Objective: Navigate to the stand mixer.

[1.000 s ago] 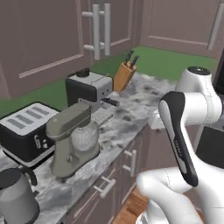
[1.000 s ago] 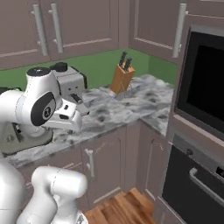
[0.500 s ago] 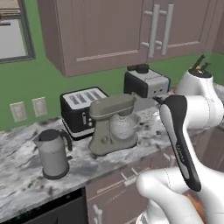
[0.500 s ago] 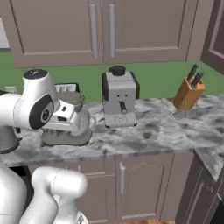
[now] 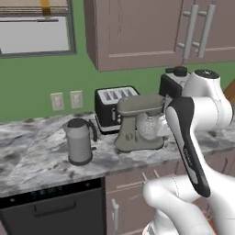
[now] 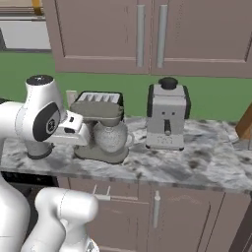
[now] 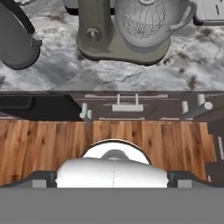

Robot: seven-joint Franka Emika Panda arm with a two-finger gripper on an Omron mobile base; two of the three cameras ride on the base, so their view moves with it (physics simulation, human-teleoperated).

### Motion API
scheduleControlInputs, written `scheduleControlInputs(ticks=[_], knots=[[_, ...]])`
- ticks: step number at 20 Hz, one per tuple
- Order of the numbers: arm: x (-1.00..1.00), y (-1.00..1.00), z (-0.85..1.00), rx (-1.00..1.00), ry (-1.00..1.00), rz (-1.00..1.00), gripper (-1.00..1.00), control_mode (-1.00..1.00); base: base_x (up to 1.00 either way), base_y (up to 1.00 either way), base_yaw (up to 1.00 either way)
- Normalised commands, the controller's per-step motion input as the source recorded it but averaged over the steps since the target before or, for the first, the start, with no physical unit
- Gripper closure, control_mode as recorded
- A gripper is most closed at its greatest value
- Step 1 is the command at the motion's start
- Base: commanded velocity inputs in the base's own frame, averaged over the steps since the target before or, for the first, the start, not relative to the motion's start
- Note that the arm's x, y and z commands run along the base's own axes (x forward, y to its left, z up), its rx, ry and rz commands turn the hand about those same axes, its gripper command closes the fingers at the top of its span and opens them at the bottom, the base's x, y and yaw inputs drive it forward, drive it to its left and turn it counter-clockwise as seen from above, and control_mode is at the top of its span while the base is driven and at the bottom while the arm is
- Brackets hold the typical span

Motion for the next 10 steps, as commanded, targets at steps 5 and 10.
scheduleControlInputs(ticks=[5, 10], knots=[[0.0, 0.0, 0.0, 0.0, 0.0, 0.0, -1.0, 1.0, 0.28, -0.22, 0.01], [0.0, 0.0, 0.0, 0.0, 0.0, 0.0, -1.0, 1.0, 0.0, 0.0, 0.0]])
